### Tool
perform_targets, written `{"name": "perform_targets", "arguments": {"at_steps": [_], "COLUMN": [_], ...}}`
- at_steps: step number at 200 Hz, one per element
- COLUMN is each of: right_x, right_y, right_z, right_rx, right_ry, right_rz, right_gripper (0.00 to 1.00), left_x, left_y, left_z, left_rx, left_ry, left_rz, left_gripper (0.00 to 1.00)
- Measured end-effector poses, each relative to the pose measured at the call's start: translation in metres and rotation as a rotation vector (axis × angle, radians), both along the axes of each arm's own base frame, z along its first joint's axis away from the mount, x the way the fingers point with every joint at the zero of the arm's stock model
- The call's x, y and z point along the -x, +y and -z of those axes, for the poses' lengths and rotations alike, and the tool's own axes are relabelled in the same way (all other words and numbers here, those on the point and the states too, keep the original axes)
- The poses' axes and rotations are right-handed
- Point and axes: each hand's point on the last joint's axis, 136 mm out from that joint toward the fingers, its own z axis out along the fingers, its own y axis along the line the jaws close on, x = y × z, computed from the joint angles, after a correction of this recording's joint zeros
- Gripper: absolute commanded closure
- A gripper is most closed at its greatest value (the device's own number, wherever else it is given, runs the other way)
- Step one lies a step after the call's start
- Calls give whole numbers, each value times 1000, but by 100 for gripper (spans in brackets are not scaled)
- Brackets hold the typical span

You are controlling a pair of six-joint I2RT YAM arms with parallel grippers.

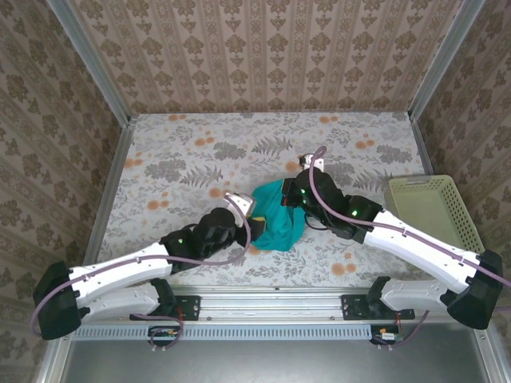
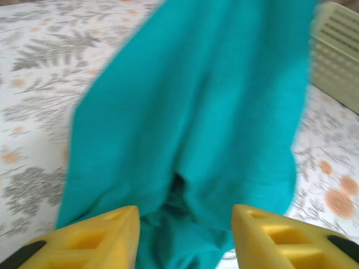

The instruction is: Fold the inside-out t-shirt

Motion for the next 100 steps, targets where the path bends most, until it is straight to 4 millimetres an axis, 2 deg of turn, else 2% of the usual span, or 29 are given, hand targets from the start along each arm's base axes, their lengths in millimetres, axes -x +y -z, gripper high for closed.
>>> {"name": "perform_targets", "arguments": {"at_steps": [18, 38, 49, 61, 73, 83, 100], "right_x": [0, 0, 0, 0, 0, 0, -1], "right_y": [1, 2, 3, 3, 2, 2, 0], "right_z": [-3, -5, -6, -6, -5, -5, -3], "right_rx": [-6, -10, -12, -14, -15, -17, -8], "right_ry": [-3, -6, -6, -5, -3, 0, 3], "right_rz": [0, -2, -3, -1, 2, 7, 21], "right_gripper": [100, 100, 100, 100, 100, 100, 100], "left_x": [8, 17, 18, 15, 8, 1, -10], "left_y": [-14, -26, -30, -30, -29, -27, -23], "left_z": [6, 25, 37, 47, 51, 51, 46], "left_rx": [-10, -57, -93, -125, -151, -167, -158], "left_ry": [-4, 9, 21, 27, 27, 20, 11], "left_rz": [51, 93, 100, 81, 42, 8, -50], "left_gripper": [35, 25, 23, 25, 36, 44, 49]}}
